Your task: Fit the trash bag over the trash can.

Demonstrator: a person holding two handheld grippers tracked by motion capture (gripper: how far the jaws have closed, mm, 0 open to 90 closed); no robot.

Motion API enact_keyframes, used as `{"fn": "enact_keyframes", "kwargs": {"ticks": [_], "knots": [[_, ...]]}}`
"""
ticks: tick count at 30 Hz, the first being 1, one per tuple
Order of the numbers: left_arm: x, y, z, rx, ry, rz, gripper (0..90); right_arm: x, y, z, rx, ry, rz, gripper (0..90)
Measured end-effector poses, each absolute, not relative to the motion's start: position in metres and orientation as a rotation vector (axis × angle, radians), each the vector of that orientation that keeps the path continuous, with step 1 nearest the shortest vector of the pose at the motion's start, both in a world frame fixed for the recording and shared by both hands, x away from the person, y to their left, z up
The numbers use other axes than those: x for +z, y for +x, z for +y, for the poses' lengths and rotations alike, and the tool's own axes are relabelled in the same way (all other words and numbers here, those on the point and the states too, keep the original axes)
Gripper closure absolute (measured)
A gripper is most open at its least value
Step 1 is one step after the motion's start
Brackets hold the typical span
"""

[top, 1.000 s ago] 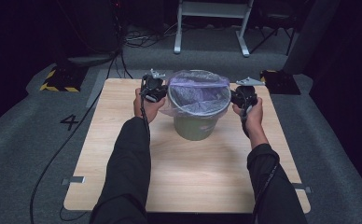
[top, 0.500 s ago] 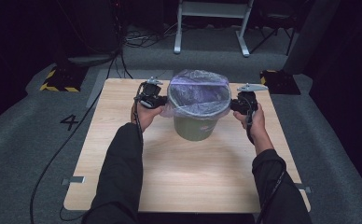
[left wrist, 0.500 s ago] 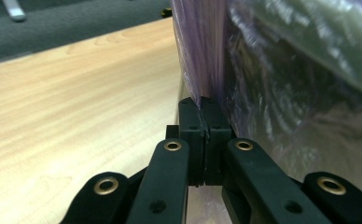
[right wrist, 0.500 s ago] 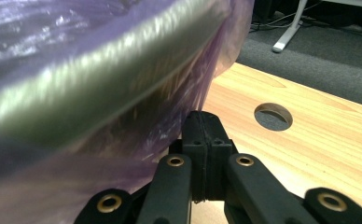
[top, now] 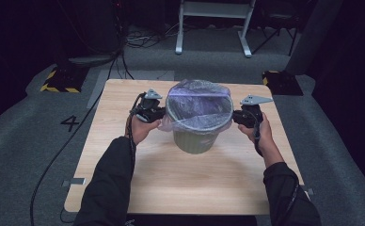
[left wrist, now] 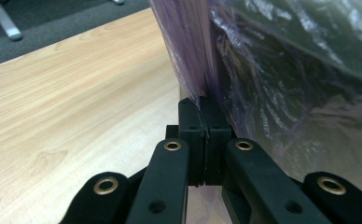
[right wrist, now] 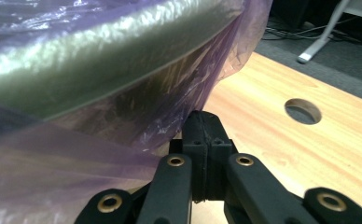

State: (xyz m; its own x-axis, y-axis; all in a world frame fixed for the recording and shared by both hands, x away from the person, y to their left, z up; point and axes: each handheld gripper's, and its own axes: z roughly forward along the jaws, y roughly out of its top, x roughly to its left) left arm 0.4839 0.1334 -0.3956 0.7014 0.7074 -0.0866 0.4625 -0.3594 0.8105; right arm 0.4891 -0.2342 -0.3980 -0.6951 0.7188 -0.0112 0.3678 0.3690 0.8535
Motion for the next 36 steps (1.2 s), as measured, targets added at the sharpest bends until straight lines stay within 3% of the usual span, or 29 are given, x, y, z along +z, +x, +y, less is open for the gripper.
{"fn": "enact_keyframes", "kwargs": {"ticks": [3,10,12,15,19,21,26,30,36], "knots": [[-0.395,0.472,0.135,0.407,2.026,0.889,82.9,-0.397,0.478,-0.237,1.254,0.911,2.270,89.3],[-0.391,0.441,0.152,0.553,1.984,0.852,56.1,-0.389,0.457,-0.251,1.164,0.855,2.214,69.1],[-0.387,0.433,0.159,0.553,1.961,0.826,45.5,-0.384,0.451,-0.258,1.172,0.846,2.187,61.5],[-0.380,0.422,0.172,0.559,1.925,0.817,38.4,-0.375,0.441,-0.267,1.171,0.793,2.173,50.3],[-0.369,0.415,0.193,0.522,1.867,0.795,28.0,-0.364,0.428,-0.276,1.213,0.738,2.152,41.8],[-0.365,0.407,0.197,0.523,1.859,0.744,27.0,-0.360,0.422,-0.278,1.231,0.705,2.142,36.3],[-0.359,0.388,0.192,0.492,1.903,0.618,22.3,-0.353,0.409,-0.275,1.245,0.615,2.161,32.0],[-0.359,0.373,0.169,0.456,1.983,0.521,21.7,-0.352,0.400,-0.267,1.253,0.520,2.206,25.0],[-0.366,0.376,0.143,0.441,2.029,0.496,22.7,-0.358,0.405,-0.253,1.224,0.504,2.242,27.5]]}}
